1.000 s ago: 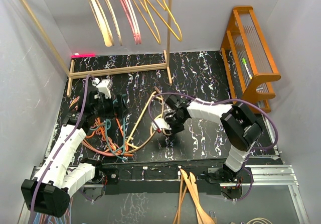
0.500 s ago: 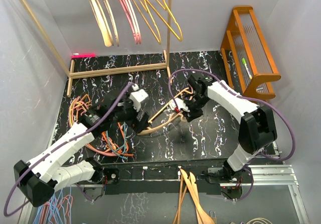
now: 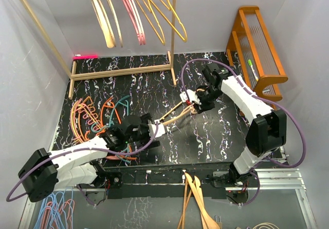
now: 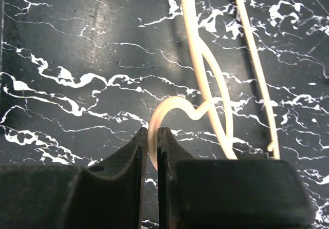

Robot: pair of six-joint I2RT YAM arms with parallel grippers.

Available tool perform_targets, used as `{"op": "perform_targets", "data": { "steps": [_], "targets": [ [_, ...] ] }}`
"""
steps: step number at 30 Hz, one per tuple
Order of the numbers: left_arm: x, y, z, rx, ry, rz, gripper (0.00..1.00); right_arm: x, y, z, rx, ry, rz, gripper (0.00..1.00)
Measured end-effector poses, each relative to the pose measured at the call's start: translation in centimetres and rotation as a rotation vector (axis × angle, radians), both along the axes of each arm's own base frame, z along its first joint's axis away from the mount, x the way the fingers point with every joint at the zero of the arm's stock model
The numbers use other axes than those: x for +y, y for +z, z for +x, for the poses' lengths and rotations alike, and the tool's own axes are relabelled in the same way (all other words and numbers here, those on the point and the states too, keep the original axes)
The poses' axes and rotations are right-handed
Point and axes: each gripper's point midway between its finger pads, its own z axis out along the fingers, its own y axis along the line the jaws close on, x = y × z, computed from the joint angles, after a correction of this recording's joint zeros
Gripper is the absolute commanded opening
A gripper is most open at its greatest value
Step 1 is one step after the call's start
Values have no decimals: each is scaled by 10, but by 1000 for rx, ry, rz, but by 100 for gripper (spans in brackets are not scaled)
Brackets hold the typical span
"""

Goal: Organize the hangers
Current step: Pick up the hanger at the center of the board.

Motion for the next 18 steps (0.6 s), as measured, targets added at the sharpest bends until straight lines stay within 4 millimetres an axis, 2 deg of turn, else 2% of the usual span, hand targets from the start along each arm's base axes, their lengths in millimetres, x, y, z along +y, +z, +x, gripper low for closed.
{"op": "perform_targets", "data": {
  "steps": [5,11,14,18],
  "targets": [
    [-8,-14,12,-97,-48,15,97,-3,7,8,-27,-13,8,8],
    [-22,-19,36,-198,-43,15,97,-2,7,8,-26,-9,17,8],
    [-26,-28,44,-196,-36,22,97,0,8,7,-23,-6,28,8],
    [-38,-42,54,-152,-26,38,89,0,8,7,-22,-5,32,8]
  ]
}}
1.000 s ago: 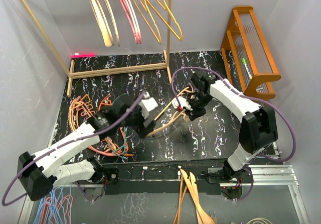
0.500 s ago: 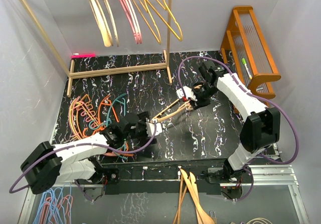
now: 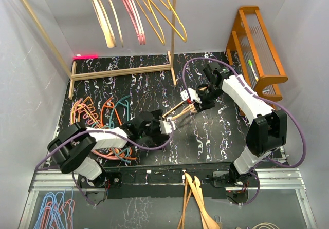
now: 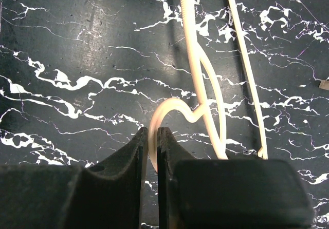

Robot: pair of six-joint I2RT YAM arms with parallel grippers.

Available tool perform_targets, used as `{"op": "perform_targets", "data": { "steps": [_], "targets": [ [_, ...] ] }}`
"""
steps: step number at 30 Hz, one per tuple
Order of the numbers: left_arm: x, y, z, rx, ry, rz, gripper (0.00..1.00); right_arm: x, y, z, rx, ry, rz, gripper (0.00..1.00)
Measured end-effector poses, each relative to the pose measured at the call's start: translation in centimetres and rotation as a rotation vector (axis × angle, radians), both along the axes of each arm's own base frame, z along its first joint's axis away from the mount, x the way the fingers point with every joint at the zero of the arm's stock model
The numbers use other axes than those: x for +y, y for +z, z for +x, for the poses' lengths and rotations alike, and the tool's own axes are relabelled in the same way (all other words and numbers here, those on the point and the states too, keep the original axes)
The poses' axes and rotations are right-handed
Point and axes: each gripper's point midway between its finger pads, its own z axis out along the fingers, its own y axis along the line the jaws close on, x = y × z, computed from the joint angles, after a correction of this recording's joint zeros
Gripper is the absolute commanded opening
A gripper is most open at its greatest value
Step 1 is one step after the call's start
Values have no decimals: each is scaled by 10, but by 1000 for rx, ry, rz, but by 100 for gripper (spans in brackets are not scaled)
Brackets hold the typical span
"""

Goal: Organize the hangers
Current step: Pick up the hanger at the center of the board.

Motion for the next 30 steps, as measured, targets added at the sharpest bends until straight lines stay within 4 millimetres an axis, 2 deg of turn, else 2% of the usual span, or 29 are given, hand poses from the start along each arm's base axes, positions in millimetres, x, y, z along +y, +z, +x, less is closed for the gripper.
{"op": "perform_targets", "data": {
  "steps": [4,7,8,12,14,15,16,19,20,21,22,23,27,30],
  "targets": [
    [-6,-9,6,45,18,-7,71,1,1,-1,9,-9,10,8],
    [-3,-11,11,80,41,-23,62,3,3,-1,14,-17,22,8],
    [-1,-11,14,90,54,-29,56,3,4,0,14,-18,25,8],
    [7,-14,19,122,98,-43,19,3,6,1,13,-22,36,8],
    [8,-14,19,133,104,-46,14,4,9,2,10,-24,47,8],
    [9,-15,18,136,102,-44,9,5,11,4,2,-25,55,8],
    [8,-15,18,135,102,-44,0,6,14,6,-6,-25,61,8],
    [8,-14,18,142,111,-55,0,7,17,8,-11,-28,74,10],
    [8,-15,18,145,116,-56,0,8,18,8,-11,-28,79,24],
    [9,-15,18,150,126,-55,0,8,19,8,-11,-29,84,44],
    [9,-14,19,159,135,-55,0,8,20,9,-12,-31,89,81],
    [9,-14,19,171,147,-55,0,9,22,9,-10,-38,96,96],
    [21,-4,21,207,260,-68,0,14,39,21,-37,-80,154,99],
    [39,18,20,219,391,-116,0,18,70,41,-78,-165,218,98]
  ]
}}
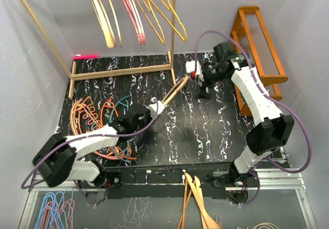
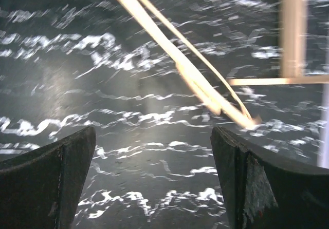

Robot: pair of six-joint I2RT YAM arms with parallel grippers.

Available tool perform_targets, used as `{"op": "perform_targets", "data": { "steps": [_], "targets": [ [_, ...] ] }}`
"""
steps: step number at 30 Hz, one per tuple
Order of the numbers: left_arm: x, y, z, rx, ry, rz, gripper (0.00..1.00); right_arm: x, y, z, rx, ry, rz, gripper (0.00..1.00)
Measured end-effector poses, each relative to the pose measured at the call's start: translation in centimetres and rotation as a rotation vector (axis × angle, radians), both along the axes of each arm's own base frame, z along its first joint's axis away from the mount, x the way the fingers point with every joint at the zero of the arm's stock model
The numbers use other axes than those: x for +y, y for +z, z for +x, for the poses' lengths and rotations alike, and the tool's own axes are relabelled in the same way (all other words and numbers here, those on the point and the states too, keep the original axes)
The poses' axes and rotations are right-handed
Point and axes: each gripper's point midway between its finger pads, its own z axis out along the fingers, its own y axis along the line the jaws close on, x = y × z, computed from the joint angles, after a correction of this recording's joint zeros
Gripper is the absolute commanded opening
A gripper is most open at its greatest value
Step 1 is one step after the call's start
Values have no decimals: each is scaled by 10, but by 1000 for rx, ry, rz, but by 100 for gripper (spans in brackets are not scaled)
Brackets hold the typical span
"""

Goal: Organize the hangers
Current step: Pick up the hanger at the center of the board.

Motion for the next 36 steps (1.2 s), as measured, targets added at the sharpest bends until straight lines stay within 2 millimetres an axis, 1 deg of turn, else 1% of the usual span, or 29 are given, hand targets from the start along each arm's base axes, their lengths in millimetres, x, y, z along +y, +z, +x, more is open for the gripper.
{"op": "perform_targets", "data": {
  "steps": [4,6,7,9,10,12,17,18,20,22,24,26,28,30,32,33,36],
  "targets": [
    [25,49,1,-58,206,-146,0,1,75,35,-115,-126,146,98],
    [40,69,0,-86,307,-233,0,-1,103,44,-149,-171,203,98],
    [44,74,-1,-88,343,-273,0,-3,115,47,-161,-191,230,99],
    [52,84,-1,-79,426,-378,0,-4,131,50,-167,-215,273,99],
    [56,84,-1,-63,461,-430,0,-3,133,50,-158,-219,287,99],
    [62,75,1,-14,524,-517,0,-1,133,48,-134,-222,302,99],
    [91,34,13,159,676,-724,0,2,119,43,-74,-211,313,98],
    [94,32,15,195,689,-775,0,2,115,42,-61,-211,310,98],
    [99,43,24,220,696,-869,0,0,107,41,-41,-216,304,99],
    [111,64,38,190,721,-933,0,-1,103,40,-27,-220,301,98],
    [122,91,53,139,745,-961,0,-3,99,39,-16,-225,300,99],
    [133,127,67,72,755,-970,0,-3,97,38,-4,-226,299,98],
    [138,173,76,-5,741,-972,0,-3,97,37,0,-222,305,98],
    [142,216,77,-72,719,-971,0,-2,98,36,6,-217,313,98],
    [148,249,70,-129,713,-963,0,-1,98,34,14,-214,320,98],
    [152,259,65,-145,719,-950,0,0,98,34,17,-210,326,98],
    [164,275,56,-152,762,-858,0,1,99,33,19,-204,337,98]
  ]
}}
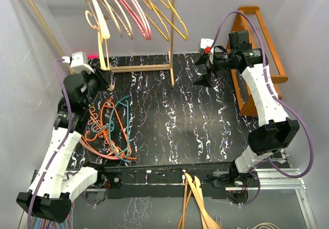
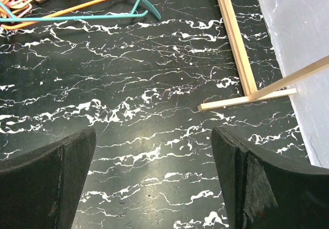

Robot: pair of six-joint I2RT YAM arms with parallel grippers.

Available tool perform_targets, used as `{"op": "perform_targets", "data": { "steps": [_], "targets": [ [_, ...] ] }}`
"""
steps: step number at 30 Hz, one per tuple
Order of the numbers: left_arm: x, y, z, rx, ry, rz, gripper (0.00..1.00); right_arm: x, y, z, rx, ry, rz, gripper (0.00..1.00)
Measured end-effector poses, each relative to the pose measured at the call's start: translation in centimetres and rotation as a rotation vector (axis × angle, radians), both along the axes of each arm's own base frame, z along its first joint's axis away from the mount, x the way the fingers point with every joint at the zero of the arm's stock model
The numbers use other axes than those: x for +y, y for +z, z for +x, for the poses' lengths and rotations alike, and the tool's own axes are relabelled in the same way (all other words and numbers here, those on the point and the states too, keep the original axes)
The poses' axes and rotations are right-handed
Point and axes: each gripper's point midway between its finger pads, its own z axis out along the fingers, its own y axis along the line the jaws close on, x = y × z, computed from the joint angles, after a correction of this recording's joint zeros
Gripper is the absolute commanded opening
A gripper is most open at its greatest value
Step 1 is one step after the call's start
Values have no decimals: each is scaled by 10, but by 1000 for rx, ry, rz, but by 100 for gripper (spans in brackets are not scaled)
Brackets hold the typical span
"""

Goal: Organize the hangers
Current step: Pick up the hanger at the center of the board, then move the clothesline to the center of the board.

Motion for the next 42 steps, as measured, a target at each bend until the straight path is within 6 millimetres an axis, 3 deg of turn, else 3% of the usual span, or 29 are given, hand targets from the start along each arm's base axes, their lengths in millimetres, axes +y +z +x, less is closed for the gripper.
{"op": "perform_targets", "data": {
  "steps": [5,11,13,18,24,27,31,36,39,42],
  "targets": [
    [19,31,5,89,71,146,0,2,-13,1,18,-12,19,98],
    [39,44,2,193,133,281,0,0,-48,28,124,-132,108,99],
    [44,40,-1,222,142,313,0,2,-49,39,148,-135,165,98],
    [52,21,-10,306,160,368,0,11,-49,90,110,-127,315,98],
    [55,-5,-16,393,160,388,0,23,-97,162,117,-127,439,98],
    [58,-19,-20,436,165,398,0,28,-111,187,112,-123,496,98],
    [67,-29,-26,481,201,425,0,36,-110,193,52,-80,553,98],
    [88,-29,-28,497,289,440,0,49,-85,201,-71,-31,594,98],
    [99,-28,-27,503,325,436,0,56,-73,218,-144,-30,618,98],
    [107,-29,-23,510,349,426,0,59,-73,240,-176,-59,642,98]
  ]
}}
